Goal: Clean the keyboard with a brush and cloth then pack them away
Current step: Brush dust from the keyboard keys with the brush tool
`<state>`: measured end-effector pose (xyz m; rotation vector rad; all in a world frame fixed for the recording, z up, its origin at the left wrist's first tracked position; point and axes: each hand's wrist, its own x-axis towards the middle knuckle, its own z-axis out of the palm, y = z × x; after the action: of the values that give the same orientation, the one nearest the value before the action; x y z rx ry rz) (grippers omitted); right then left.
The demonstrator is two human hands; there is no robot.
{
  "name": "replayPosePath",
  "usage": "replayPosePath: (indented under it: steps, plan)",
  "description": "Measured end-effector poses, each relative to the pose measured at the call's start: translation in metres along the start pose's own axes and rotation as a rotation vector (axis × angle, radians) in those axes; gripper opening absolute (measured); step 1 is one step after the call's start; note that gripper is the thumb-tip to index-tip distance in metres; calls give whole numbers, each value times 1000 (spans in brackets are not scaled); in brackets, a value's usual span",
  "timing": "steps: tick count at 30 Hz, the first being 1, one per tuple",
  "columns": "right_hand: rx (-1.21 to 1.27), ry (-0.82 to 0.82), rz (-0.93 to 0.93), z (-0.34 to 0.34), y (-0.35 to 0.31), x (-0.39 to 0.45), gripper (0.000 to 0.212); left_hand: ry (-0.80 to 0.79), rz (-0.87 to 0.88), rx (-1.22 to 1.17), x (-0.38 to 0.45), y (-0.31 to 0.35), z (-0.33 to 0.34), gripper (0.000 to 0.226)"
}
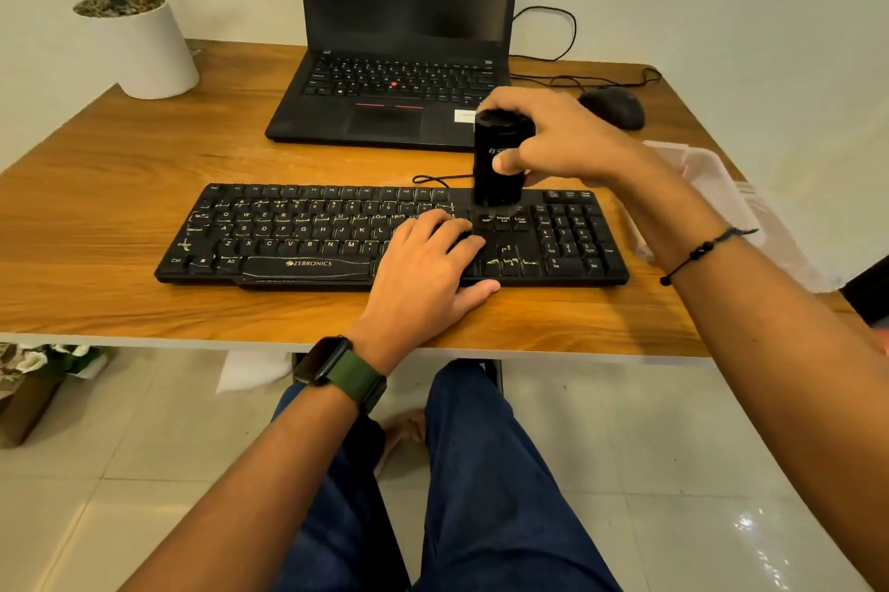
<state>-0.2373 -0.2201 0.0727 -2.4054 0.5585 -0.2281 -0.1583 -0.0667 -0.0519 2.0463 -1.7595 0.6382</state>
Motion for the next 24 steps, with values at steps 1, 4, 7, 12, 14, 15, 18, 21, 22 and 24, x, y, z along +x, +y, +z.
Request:
replayPosePath:
  steps: [1, 4, 7, 12, 14, 15, 18, 21, 22, 24]
  plan:
    - [85, 3, 2, 1, 0, -1, 40, -3, -1, 0, 0, 0, 0, 55]
    - [124, -9, 9, 1, 3, -3, 39, -10, 2, -1, 0, 0, -1, 55]
    - [28, -26, 54, -7, 8, -7, 42, -14, -1, -10, 0, 0, -1, 55]
    - [-115, 3, 37, -20, 4, -12, 44, -17, -3, -9, 0, 0, 0, 55]
    - [-187, -26, 11, -14, 0, -11, 44, -25, -6, -9, 0, 0, -1, 55]
    - [-219, -40, -7, -9, -2, -10, 44, -28, -8, -8, 0, 1, -1, 56]
    - [-105, -27, -50, 3, -9, -8, 41, -29, -7, -6, 0, 1, -1, 56]
    - [-21, 23, -54, 5, -8, -8, 41, -28, -5, -6, 0, 1, -1, 56]
    - [-54, 20, -46, 4, -6, -8, 42, -25, -5, -4, 0, 1, -1, 56]
    - [-142, -9, -15, -5, -3, -11, 44, -19, -8, -8, 0, 1, 0, 56]
